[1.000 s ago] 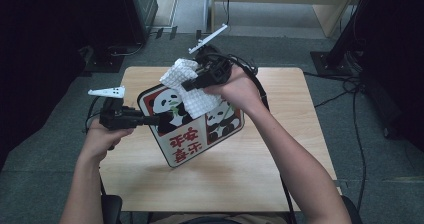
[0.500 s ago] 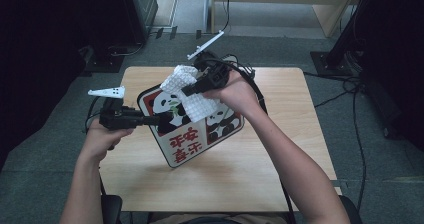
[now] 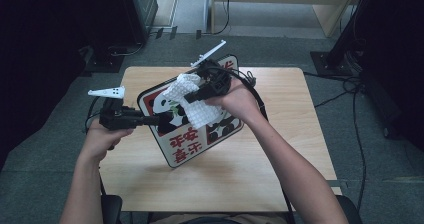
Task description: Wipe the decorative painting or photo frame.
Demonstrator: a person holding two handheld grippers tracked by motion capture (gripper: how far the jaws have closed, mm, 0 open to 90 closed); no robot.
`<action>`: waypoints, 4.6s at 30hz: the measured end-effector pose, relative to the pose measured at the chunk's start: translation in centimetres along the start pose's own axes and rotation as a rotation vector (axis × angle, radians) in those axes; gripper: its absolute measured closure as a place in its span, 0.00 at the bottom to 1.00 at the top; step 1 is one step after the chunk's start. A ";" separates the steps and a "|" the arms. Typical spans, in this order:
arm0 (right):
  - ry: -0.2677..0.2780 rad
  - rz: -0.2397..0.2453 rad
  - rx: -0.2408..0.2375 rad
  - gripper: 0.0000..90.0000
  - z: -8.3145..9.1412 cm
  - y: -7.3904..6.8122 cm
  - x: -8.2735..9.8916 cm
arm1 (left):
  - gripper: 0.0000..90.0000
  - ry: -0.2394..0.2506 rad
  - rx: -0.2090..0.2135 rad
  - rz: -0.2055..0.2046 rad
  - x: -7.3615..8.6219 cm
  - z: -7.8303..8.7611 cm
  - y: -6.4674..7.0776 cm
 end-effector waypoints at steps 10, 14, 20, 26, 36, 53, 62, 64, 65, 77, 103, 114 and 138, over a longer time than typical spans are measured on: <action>-0.001 -0.010 -0.021 0.85 -0.9 0.2 1.1 | 0.82 -0.004 0.001 -0.002 0.0 0.0 0.0; 0.003 -0.012 -0.028 0.85 -1.1 0.3 1.5 | 0.82 -0.002 0.000 -0.001 0.0 0.0 0.0; 0.001 -0.013 -0.028 0.85 -1.4 0.4 2.1 | 0.82 -0.003 0.000 -0.002 0.0 0.0 0.0; -0.001 -0.010 -0.028 0.85 -1.8 0.5 2.6 | 0.82 -0.003 0.001 -0.002 0.0 0.0 0.0; -0.009 -0.009 -0.029 0.84 -2.3 0.8 3.6 | 0.82 -0.003 0.000 -0.001 0.0 0.0 0.0; -0.016 -0.012 -0.038 0.84 -3.3 1.1 5.1 | 0.82 -0.003 0.002 0.004 0.0 0.0 0.0; -0.013 -0.005 -0.039 0.82 -3.8 1.2 5.9 | 0.82 -0.003 0.004 0.005 0.0 0.0 0.0; -0.012 -0.006 -0.041 0.82 -3.9 1.3 6.1 | 0.82 -0.004 0.004 0.006 0.0 0.0 0.0; -0.012 -0.007 -0.041 0.82 -4.0 1.3 6.2 | 0.82 -0.004 0.004 0.006 0.0 0.0 0.0; -0.022 -0.015 -0.042 0.82 -4.9 1.6 7.6 | 0.82 -0.006 0.004 0.005 0.1 0.0 0.0; -0.014 -0.033 -0.044 0.85 -7.3 2.1 11.1 | 0.81 -0.008 0.008 0.004 0.1 0.0 0.0; -0.043 -0.030 -0.045 0.85 -8.4 2.2 12.5 | 0.81 -0.010 0.010 0.006 0.1 0.0 0.0; -0.118 -0.078 -0.091 0.86 -11.5 3.3 16.9 | 0.81 -0.010 0.013 0.021 0.1 0.0 0.0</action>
Point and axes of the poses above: each handheld gripper's, and its own axes: z roughly backward along the jaws, x roughly out of its underside, y roughly to its right, the point moved 7 cm from there along -z, roughly forward along the jaws, and after that the axes turned 10 degrees about -x, right-handed, at the moved point
